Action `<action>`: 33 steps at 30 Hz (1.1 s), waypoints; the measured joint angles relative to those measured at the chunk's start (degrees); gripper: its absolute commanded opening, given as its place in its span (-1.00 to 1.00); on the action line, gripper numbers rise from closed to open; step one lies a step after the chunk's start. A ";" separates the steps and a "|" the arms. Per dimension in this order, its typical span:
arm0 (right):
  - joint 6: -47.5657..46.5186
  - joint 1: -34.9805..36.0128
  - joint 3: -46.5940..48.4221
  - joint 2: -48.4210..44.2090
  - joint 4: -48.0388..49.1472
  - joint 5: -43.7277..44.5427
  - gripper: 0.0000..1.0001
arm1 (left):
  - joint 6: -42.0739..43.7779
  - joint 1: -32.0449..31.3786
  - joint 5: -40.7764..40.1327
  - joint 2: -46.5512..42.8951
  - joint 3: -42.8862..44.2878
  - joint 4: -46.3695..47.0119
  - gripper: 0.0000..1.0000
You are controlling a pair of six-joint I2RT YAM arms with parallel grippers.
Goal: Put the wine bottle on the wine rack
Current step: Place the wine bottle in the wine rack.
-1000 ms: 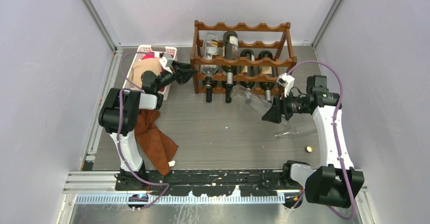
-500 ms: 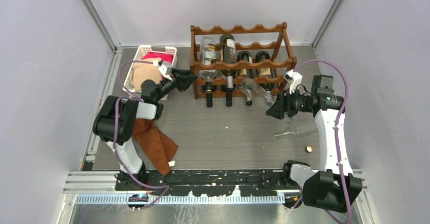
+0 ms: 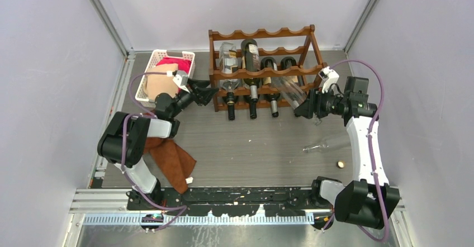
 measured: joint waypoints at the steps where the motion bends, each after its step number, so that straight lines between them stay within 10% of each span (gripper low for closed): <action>1: 0.87 0.00 -0.11 0.48 1.14 0.15 -0.98 | -0.85 -0.11 -0.42 -0.90 -0.70 -0.13 0.40; 13: 6.73 4.13 -4.57 1.70 12.00 4.22 -0.98 | -2.93 -0.79 -6.47 -16.76 -5.27 -12.09 0.82; 33: 17.11 22.01 -9.53 3.67 34.93 29.07 -0.98 | 1.31 -0.79 -11.19 -61.72 -2.58 -74.23 0.96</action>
